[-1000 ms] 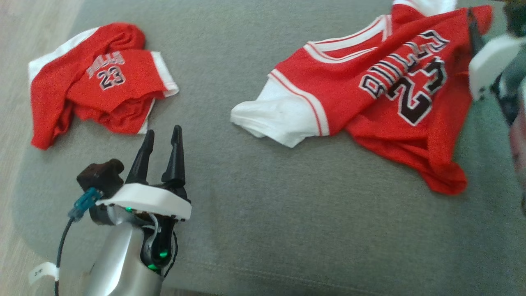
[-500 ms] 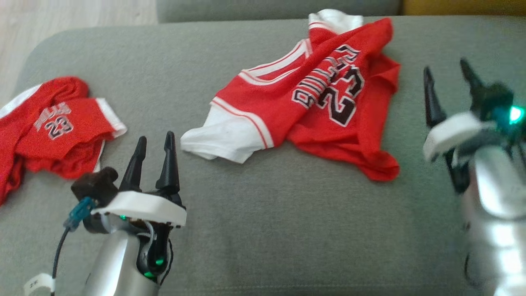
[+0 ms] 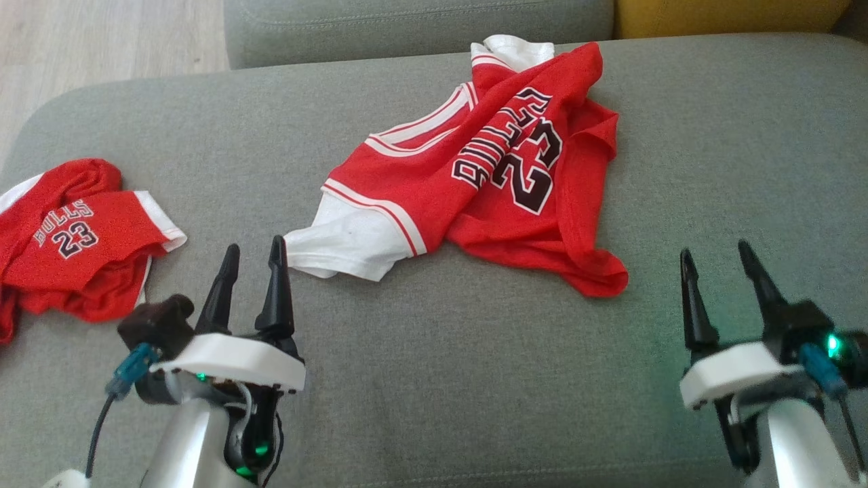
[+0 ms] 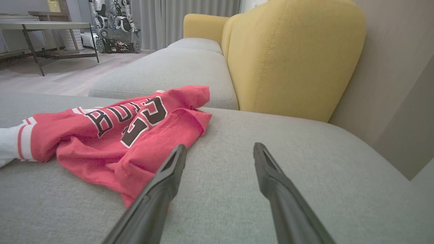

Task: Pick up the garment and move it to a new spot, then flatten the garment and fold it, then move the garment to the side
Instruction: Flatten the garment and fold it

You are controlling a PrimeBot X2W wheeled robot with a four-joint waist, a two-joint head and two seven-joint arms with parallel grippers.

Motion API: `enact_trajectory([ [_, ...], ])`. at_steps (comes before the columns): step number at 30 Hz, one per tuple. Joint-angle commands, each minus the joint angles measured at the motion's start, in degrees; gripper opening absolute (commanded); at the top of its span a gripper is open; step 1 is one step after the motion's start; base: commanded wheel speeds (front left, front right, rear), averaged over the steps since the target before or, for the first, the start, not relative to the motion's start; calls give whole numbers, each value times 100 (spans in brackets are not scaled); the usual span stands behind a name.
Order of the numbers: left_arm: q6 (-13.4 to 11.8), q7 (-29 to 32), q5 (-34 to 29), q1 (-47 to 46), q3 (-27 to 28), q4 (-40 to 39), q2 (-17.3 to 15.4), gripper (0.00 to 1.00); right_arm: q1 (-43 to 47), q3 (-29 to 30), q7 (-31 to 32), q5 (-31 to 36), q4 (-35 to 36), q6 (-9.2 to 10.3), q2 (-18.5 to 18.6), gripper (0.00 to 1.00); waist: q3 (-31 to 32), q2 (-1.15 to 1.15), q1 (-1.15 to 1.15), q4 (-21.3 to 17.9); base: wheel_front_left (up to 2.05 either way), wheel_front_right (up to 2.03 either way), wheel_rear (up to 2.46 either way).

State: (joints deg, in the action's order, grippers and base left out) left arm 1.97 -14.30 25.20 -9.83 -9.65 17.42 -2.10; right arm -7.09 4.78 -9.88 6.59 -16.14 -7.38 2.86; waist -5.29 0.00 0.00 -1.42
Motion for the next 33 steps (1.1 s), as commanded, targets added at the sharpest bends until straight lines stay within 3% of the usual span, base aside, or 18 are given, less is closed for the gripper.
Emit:
enact_trajectory([
  [1,-7,-70,-56,-116,183,-167,-77,100,-18,-174,23,-159,279,-11,6,100,8,0,0,11,0,0,0],
  [8,23,-70,-70,-61,147,-139,-77,100,244,-553,155,-299,492,-11,3,100,0,0,0,75,0,0,0],
  [15,34,-70,-75,-90,86,-128,-77,100,254,-728,503,-86,217,-11,2,100,-84,0,0,200,0,0,0],
  [33,72,-70,-62,-263,37,-43,-77,100,-626,-1014,385,233,-481,-11,2,100,-422,0,0,609,0,0,0],
])
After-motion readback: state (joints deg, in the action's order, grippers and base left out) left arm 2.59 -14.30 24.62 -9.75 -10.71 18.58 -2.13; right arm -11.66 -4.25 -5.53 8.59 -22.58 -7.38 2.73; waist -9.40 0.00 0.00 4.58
